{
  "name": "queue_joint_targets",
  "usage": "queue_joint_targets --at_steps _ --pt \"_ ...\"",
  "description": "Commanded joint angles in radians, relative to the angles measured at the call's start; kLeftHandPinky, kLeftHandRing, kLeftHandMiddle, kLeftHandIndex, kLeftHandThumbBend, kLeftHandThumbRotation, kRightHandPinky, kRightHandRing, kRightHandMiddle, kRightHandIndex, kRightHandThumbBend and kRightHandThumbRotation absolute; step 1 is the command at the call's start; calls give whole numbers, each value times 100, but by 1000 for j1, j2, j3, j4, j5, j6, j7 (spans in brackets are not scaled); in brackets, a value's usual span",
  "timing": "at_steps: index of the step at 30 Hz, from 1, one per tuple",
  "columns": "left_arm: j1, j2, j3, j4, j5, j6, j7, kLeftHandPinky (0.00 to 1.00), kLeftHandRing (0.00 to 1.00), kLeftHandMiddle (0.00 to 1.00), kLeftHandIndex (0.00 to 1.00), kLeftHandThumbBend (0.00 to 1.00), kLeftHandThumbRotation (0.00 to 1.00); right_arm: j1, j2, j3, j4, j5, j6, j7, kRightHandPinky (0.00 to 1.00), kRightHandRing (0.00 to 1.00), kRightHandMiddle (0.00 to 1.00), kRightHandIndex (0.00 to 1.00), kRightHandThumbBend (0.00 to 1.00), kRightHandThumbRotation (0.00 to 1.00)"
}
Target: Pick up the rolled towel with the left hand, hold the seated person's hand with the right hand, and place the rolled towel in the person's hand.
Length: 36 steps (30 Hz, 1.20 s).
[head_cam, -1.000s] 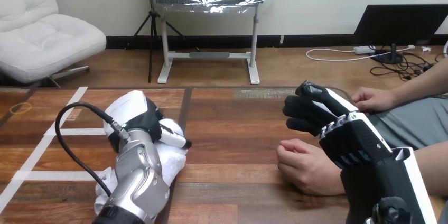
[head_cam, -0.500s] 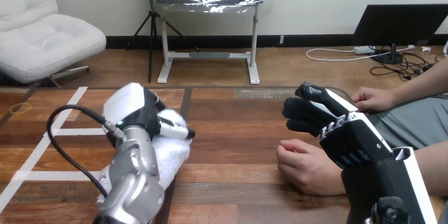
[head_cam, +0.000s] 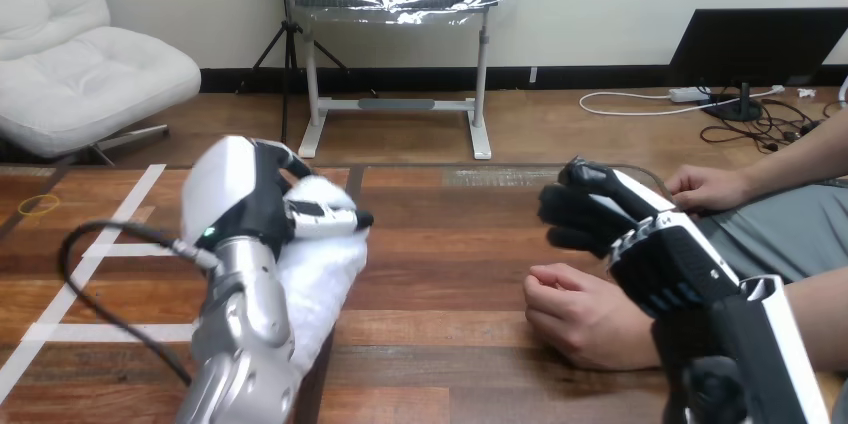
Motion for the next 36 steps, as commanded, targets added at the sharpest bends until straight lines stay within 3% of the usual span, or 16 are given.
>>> queue_joint_targets --at_steps 1,13,19,27,36 --pt "-11 -23 63 -187 -15 -99 86 12 19 28 42 70 0 -103 -11 -61 3 -22 29 -7 80 82 82 85 85 96" --pt "48 -40 113 -323 -58 -226 147 17 26 36 43 66 0 -191 -30 -143 44 -98 105 -17 85 85 85 87 93 94" --pt "67 -37 137 -366 -83 -302 170 21 30 39 44 65 0 -248 -69 -191 95 -141 115 -9 87 88 88 89 90 91" --pt "82 -26 175 -385 -126 -454 202 23 31 38 43 68 0 -335 -137 -261 167 -226 126 -22 85 88 90 90 89 83" --pt "99 -33 216 -378 -208 -590 186 25 32 38 42 65 0 -408 -206 -305 209 -238 171 -7 76 84 88 89 91 70"
